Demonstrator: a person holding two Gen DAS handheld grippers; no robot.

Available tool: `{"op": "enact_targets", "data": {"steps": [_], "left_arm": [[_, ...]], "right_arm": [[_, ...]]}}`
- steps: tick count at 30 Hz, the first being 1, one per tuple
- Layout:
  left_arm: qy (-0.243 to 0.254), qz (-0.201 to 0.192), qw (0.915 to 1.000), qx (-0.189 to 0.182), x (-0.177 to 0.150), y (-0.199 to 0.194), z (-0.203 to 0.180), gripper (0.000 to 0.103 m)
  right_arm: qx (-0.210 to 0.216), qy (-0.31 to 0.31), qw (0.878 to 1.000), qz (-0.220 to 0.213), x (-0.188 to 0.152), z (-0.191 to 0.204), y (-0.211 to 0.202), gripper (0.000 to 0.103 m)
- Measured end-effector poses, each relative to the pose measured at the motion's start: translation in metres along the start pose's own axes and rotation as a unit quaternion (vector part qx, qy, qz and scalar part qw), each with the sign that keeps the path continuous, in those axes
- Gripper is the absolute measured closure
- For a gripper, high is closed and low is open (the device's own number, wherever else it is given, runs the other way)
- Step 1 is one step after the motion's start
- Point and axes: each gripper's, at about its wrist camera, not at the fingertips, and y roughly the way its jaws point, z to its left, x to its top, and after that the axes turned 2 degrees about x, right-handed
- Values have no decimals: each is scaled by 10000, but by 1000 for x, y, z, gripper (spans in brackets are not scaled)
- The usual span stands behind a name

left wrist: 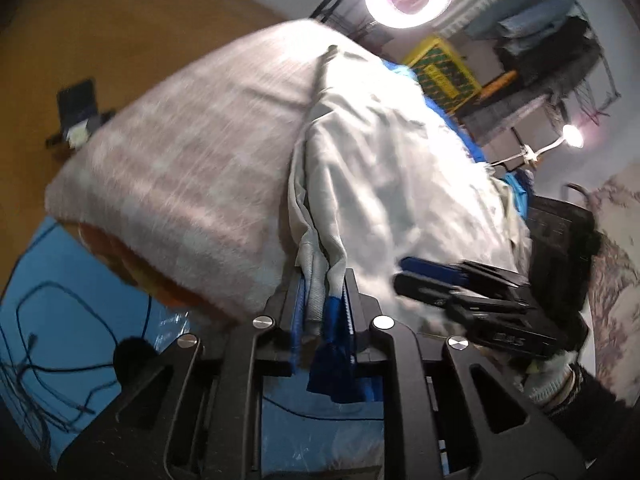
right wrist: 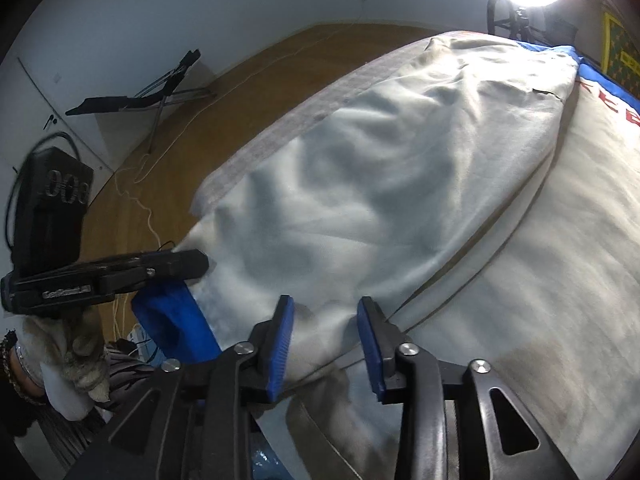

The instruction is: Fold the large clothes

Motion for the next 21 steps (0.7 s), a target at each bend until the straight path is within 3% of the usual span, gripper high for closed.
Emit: {"op": "enact_targets", "data": {"steps": [5, 8, 13, 21], "left_arm": [[700, -250, 9972, 7, -4, -11, -29, 90], [799, -251, 9965, -52, -4, -9, -36, 90], [974, -318, 9946, -158, -5, -11, -51, 90], [1330, -307, 9904, -200, -6, -7, -66, 90]], "right_arm": [[417, 427, 9981, 148, 11, -14, -4, 59], [519, 691, 9962, -90, 30, -30, -25, 52], [272, 622, 9972, -310, 81, -38, -48, 47], [-191, 594, 9980, -41, 169, -38, -16, 47]]}}
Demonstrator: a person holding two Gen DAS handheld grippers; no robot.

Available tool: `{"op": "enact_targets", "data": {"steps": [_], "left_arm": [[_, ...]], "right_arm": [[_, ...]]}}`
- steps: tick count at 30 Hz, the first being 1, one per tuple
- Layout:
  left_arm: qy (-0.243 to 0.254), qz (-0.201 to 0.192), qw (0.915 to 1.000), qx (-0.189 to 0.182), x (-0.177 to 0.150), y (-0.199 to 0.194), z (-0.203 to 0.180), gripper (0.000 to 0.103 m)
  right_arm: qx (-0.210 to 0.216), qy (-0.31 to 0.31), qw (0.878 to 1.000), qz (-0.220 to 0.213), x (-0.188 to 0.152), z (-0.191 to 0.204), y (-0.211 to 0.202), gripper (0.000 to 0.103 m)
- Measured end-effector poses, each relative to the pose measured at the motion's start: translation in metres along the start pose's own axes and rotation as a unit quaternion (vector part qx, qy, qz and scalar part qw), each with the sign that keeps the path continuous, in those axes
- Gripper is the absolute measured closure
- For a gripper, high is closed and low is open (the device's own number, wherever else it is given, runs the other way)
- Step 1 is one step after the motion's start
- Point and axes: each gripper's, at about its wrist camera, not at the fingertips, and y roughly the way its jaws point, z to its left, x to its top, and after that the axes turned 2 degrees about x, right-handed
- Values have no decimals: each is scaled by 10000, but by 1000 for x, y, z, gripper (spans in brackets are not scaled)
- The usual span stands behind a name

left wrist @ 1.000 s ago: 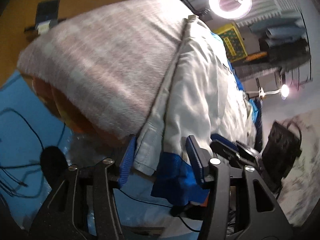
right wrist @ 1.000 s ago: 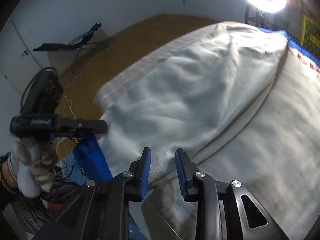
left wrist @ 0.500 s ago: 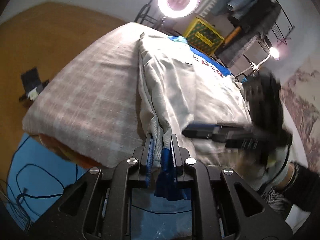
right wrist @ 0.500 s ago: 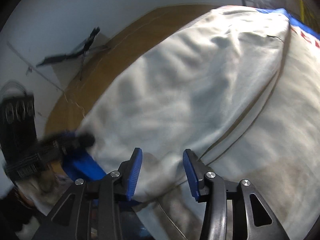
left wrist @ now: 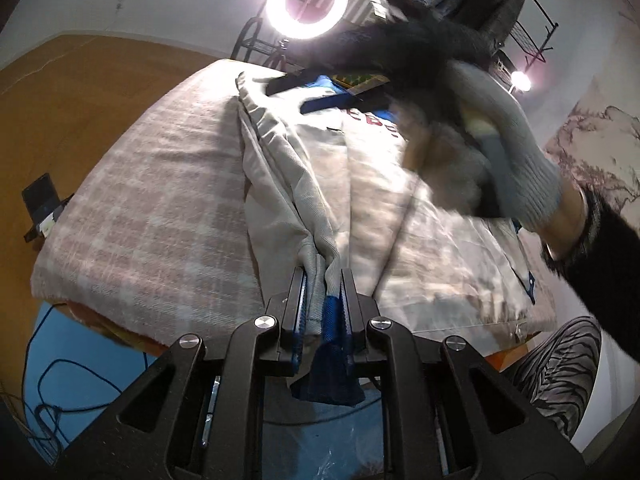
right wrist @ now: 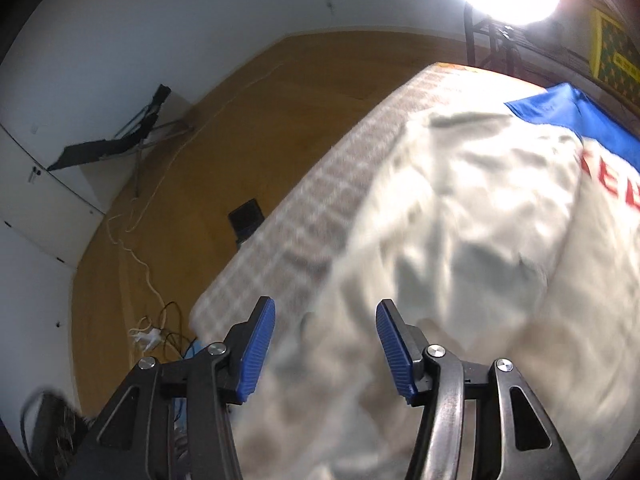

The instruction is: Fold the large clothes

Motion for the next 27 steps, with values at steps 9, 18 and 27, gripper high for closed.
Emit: {"op": "enact_targets", "data": {"steps": [9, 18, 27], "left_arm": [[3, 23, 9999, -106, 0, 0, -3, 90], [75, 54, 9998, -182, 0, 3, -6, 91], [149, 102, 9997, -160, 1, 7, -11, 91]], "right_arm": [[-1061, -55, 9937, 343, 67, -9, 60, 43], [-1600, 64, 9858, 514, 94, -23, 106, 43], [-2094, -110, 9753, 690, 88, -30, 130, 67]]}}
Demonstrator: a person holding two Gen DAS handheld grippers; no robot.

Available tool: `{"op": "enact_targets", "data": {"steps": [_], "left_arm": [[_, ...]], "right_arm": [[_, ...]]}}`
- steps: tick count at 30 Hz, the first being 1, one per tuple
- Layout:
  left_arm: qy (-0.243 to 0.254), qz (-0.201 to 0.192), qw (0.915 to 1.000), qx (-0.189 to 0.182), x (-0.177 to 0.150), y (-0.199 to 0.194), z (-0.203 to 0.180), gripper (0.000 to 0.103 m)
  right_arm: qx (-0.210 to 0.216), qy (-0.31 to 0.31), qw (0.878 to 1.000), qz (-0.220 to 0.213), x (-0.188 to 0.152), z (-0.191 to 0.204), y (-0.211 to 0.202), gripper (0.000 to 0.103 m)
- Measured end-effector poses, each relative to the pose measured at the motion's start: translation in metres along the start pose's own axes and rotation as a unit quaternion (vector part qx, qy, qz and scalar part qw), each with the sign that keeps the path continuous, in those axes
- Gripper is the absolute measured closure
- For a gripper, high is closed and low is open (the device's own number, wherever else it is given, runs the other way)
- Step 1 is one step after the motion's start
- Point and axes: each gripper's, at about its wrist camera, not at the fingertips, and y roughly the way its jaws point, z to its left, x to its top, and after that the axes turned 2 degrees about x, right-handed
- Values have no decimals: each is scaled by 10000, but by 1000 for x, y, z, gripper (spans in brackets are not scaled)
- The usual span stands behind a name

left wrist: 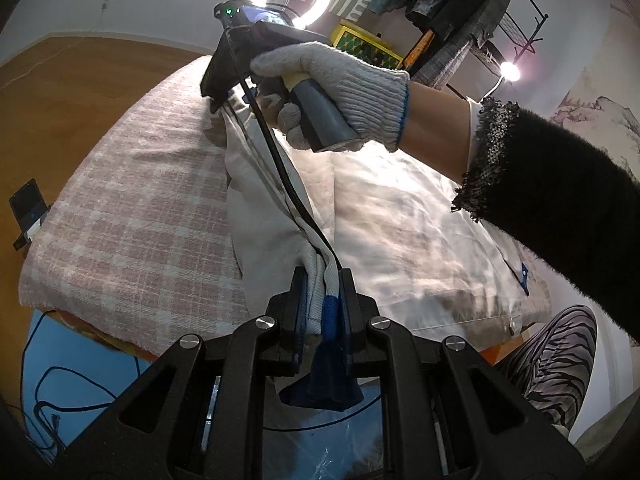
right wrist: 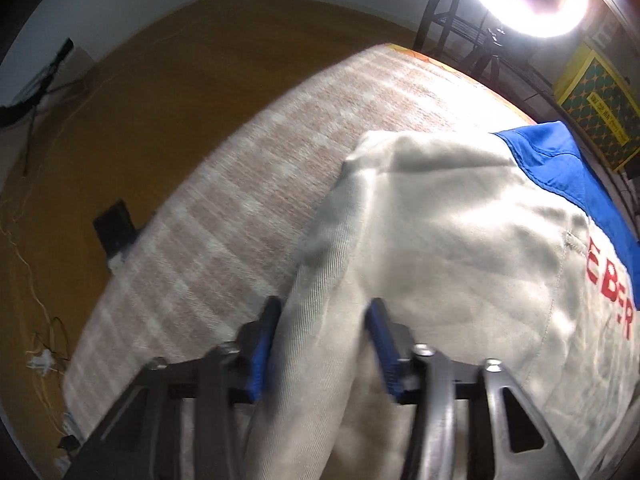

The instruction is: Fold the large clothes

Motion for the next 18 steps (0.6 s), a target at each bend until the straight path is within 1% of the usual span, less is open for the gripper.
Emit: {"op": "enact_targets", "data": {"steps": [1, 2, 4, 6, 10, 13, 15, 16, 18], "left_arm": [[6, 3, 10000, -3, 0, 0, -1, 91], [22, 4, 10000, -3, 1, 0, -2, 91], [82, -2, 10000, 10, 1, -1, -4, 91], [135, -7, 9999, -3, 0, -2, -7, 91], [318, -7, 9995, -6, -3, -1, -17, 91], [563, -11, 9984, 12, -5, -1, -30, 91], [733, -6, 9973, 12, -6, -1, -39, 91], [817, 7, 9967, 2, -7, -1, -44, 91], [982, 33, 9952, -22, -10, 0, -54, 91]], "right_arm": [[-21, -7, 10000, 13, -1, -1, 2, 74], [-31, -2, 10000, 4, -2, -2, 2, 78], [21, 77, 10000, -55, -5, -9, 0, 93], [165, 230, 9995, -156, -9, -19, -5, 99], [684, 636, 9941, -548, -17, -46, -25, 102], [1190, 986, 9831, -983, -31, -70, -45, 102], [1518, 1243, 9717, -1316, -46, -91, -59, 102], [1618, 1352, 9672, -1413, -51, -99, -63, 102], [2008, 1716, 9491, -1717, -69, -125, -74, 102]]}}
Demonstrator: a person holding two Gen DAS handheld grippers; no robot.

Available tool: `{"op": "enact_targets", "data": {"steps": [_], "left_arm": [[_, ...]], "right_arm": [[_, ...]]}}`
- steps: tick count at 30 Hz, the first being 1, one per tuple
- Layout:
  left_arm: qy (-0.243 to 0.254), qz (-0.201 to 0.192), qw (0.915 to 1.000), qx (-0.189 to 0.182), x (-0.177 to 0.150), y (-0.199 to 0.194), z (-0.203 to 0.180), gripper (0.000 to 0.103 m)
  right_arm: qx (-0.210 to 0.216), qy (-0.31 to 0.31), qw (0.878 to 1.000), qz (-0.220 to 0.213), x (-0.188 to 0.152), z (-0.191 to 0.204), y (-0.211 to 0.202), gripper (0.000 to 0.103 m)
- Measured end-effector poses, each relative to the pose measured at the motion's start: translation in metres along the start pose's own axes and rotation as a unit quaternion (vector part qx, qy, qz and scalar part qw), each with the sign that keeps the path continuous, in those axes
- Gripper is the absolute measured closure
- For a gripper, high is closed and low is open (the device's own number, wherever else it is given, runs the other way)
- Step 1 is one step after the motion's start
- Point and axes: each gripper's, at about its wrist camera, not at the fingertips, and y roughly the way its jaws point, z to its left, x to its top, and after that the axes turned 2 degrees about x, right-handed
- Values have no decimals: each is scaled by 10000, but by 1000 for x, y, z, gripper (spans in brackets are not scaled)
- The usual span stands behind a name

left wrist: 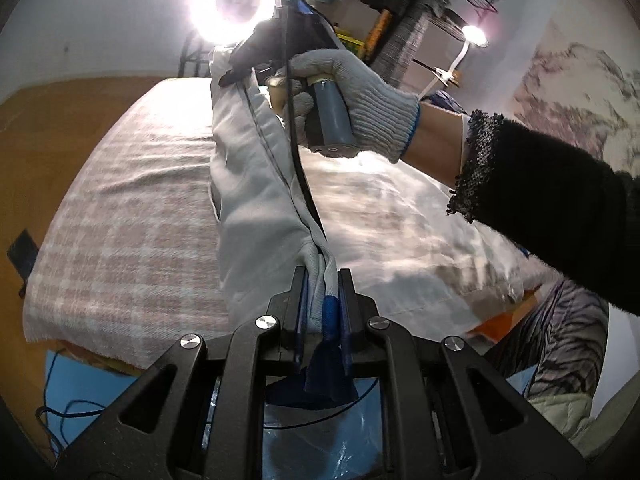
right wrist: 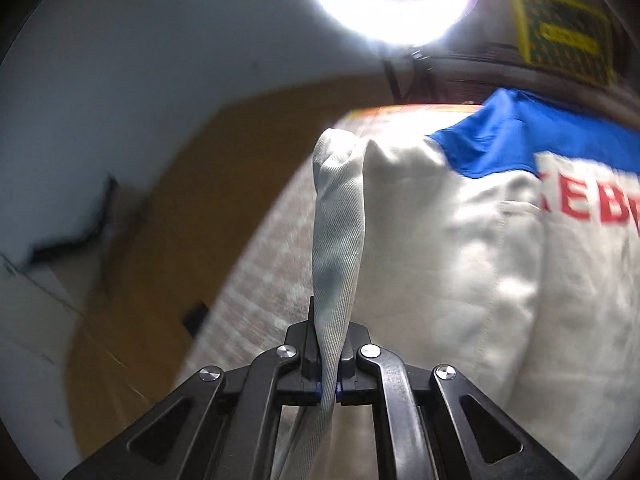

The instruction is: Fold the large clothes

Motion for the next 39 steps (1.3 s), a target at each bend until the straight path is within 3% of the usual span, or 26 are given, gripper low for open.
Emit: {"op": "enact_targets", "data": {"steps": [7, 12, 23, 26, 29, 35, 39], "left_arm": [[593, 214, 9980, -34, -3, 13, -39, 92], [890, 435, 9950, -107, -9, 26, -59, 92], [1229, 929, 9876, -287, -25, 55, -83, 93], [1287, 1080, 9841, -568, -32, 53, -86, 95], [1431, 1169, 9808, -615, -42, 42, -88, 95], [736, 981, 9896, -745, -40, -2, -57, 95], [253, 538, 9974, -418, -22, -23, -25, 95]], "right_arm": [[475, 1177, 9890, -754, -33, -81, -54, 102], [436, 1958, 9763, -807, -60, -132, -63, 102], [-140, 2011, 9788, -371, -68, -165, -56, 102], [-77, 2073, 9771, -465, -72, -168, -59, 103], [-175, 1967, 9793, -437, -70, -161, -63, 102], [-147, 1691, 9844, -465, -65, -156, -81, 102], [-251, 1602, 9858, -437, -64, -152, -82, 102]]}}
